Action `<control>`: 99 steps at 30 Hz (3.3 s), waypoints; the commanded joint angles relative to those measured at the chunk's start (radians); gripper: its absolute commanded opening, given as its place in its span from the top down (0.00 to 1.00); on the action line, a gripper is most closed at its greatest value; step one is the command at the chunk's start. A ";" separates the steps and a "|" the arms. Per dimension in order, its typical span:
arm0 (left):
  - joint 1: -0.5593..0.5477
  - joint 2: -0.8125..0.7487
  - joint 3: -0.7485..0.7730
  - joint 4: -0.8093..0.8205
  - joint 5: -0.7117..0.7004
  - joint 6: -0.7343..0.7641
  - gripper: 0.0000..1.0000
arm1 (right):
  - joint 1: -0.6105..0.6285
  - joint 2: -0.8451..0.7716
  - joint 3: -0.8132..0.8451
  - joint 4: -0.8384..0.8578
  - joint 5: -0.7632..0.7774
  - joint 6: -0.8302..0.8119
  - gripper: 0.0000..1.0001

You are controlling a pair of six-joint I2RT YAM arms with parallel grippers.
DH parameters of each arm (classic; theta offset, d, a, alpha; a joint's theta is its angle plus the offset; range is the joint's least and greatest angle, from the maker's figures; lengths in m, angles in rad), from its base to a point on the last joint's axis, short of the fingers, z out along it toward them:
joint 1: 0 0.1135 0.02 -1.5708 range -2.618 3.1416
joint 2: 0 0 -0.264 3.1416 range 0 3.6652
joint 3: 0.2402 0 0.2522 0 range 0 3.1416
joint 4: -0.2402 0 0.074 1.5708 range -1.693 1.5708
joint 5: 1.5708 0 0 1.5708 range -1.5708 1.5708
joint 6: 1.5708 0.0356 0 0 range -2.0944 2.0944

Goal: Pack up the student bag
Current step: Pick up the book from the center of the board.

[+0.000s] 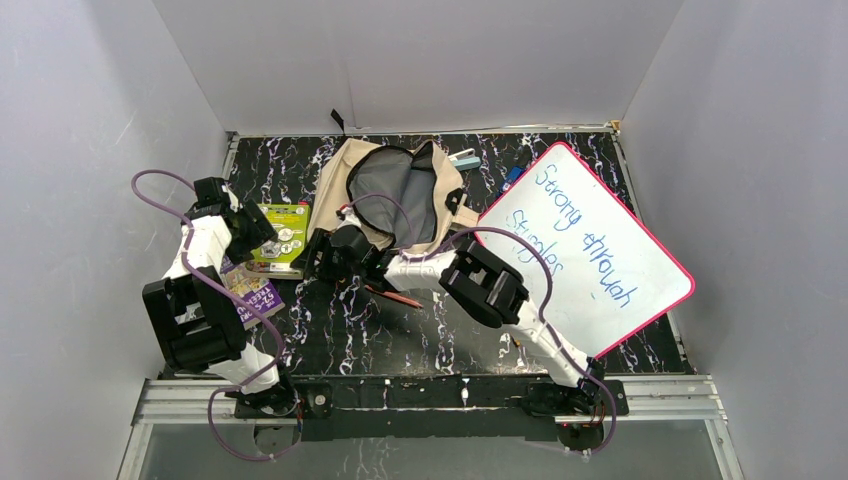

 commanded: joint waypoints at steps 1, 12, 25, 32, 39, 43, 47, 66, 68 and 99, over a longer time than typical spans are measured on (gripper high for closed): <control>0.010 -0.008 -0.001 -0.024 -0.036 0.014 0.35 | -0.017 0.041 0.049 0.003 0.027 0.038 0.25; 0.010 0.000 -0.017 -0.030 -0.056 0.013 0.37 | -0.021 0.120 0.151 -0.020 -0.014 0.065 0.25; 0.009 0.003 -0.010 -0.039 -0.039 0.031 0.39 | -0.038 0.178 0.176 0.052 -0.091 0.065 0.47; 0.010 -0.015 -0.003 -0.051 -0.026 0.029 0.39 | -0.044 0.161 0.159 0.108 -0.108 0.015 0.66; 0.009 -0.159 0.101 -0.079 0.020 -0.009 0.34 | -0.045 0.082 0.115 0.168 -0.129 -0.125 0.94; 0.010 -0.256 0.181 -0.084 0.031 -0.026 0.29 | -0.044 0.006 0.090 0.136 -0.151 -0.255 1.00; 0.010 -0.331 0.229 -0.087 0.033 -0.037 0.26 | -0.043 -0.103 0.056 0.081 -0.150 -0.385 1.00; 0.005 -0.412 0.302 -0.093 0.209 -0.062 0.25 | -0.043 -0.588 -0.188 -0.211 -0.091 -0.752 1.00; -0.006 -0.418 0.291 -0.077 0.251 -0.061 0.25 | -0.043 -0.676 -0.265 -0.231 -0.092 -0.804 1.00; -0.413 -0.786 -0.280 0.133 0.988 0.863 0.18 | -0.043 -1.406 -0.989 -0.323 -0.302 -1.253 1.00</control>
